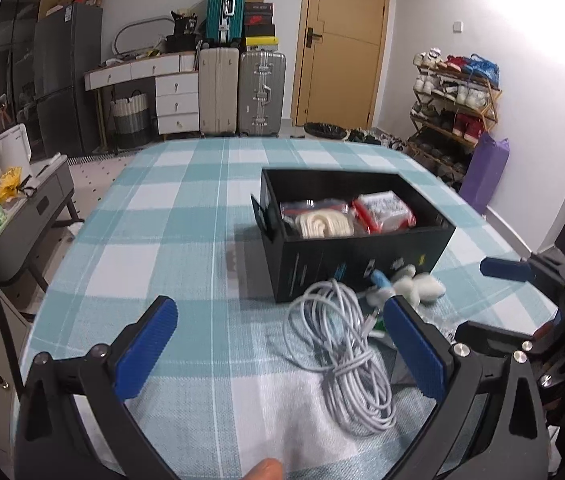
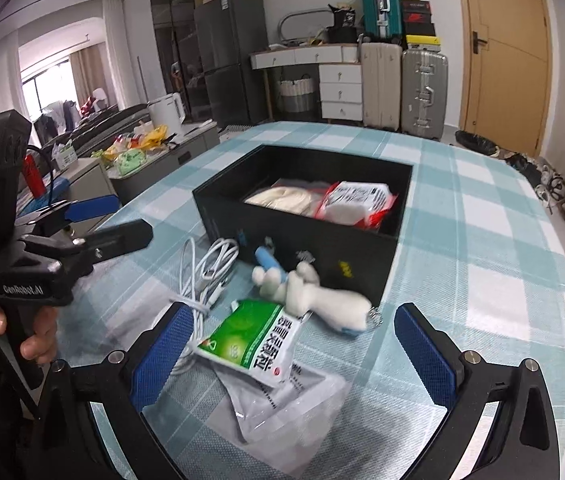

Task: Organize soft objects
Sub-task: 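Move both tools toward the white cable coil and green medicine packet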

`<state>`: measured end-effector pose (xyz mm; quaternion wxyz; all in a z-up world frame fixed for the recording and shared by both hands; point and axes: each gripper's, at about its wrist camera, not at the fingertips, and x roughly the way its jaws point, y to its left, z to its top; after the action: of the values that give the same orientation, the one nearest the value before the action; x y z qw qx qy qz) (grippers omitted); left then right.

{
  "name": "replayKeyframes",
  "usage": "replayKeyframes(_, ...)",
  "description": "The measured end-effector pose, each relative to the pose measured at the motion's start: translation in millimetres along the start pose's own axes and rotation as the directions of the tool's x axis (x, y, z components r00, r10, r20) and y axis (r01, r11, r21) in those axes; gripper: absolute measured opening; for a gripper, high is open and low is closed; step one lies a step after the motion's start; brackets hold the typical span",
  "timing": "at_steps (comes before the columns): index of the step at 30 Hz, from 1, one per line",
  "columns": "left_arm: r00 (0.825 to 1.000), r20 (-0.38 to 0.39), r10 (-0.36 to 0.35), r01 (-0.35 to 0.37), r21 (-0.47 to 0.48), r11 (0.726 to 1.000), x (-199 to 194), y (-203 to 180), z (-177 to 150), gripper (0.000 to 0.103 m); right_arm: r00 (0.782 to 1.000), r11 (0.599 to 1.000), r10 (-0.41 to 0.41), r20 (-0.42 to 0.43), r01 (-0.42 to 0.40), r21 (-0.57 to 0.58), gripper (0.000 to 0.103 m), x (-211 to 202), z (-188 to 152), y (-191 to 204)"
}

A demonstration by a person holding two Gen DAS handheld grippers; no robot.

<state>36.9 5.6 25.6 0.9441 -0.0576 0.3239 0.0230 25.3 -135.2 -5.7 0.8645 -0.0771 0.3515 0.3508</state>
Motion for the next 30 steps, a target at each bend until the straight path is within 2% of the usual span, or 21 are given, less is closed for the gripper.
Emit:
replayKeyframes(11,0.999,-0.042,-0.016,0.017,0.017,1.000,12,-7,-12,0.103,0.998,0.999,0.034,-0.046,-0.034,0.005,0.102,7,-8,4)
replayKeyframes(20,0.998,-0.053,-0.036,0.035,-0.021,0.999,14,0,-16,0.103,0.995,0.998,0.064,-0.080,-0.065,-0.001,0.102,17,-10,11)
replayKeyframes(30,0.997,-0.067,-0.034,0.033,-0.021,0.999,17,2,-17,0.103,0.992,0.997,0.070,-0.108,-0.074,-0.032,0.102,28,-11,22)
